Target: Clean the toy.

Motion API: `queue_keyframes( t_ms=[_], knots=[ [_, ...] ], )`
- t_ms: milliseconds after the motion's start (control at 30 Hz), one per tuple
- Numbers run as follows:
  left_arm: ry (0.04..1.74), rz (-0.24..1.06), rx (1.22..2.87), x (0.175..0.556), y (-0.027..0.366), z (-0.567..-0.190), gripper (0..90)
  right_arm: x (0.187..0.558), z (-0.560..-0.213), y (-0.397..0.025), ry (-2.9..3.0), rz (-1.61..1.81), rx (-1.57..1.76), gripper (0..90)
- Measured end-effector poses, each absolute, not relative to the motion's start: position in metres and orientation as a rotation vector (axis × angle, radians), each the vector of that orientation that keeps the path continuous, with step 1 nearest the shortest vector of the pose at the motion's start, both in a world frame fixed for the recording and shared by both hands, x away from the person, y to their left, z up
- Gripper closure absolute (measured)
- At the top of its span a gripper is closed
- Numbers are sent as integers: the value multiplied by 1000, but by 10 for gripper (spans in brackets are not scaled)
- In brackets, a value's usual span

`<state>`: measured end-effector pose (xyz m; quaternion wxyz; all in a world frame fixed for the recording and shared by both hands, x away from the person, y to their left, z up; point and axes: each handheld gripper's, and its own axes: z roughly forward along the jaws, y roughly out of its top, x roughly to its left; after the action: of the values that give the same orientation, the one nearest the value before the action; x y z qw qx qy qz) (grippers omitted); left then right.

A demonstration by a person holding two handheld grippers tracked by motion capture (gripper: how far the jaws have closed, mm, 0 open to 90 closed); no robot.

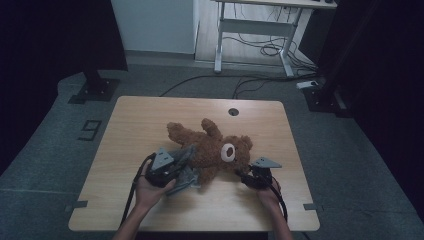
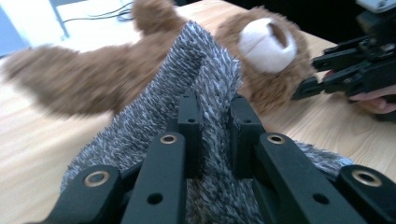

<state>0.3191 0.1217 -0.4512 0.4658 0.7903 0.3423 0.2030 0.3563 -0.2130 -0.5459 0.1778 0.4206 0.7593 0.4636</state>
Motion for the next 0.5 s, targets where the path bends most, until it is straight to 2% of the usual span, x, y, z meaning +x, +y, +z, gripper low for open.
queue_keyframes(
  t_ms=[500],
  knots=[
    [708, 382, 2031, 335, 52, -468, 781, 355, -545, -215, 2137, 1366, 1199, 602]
  ],
)
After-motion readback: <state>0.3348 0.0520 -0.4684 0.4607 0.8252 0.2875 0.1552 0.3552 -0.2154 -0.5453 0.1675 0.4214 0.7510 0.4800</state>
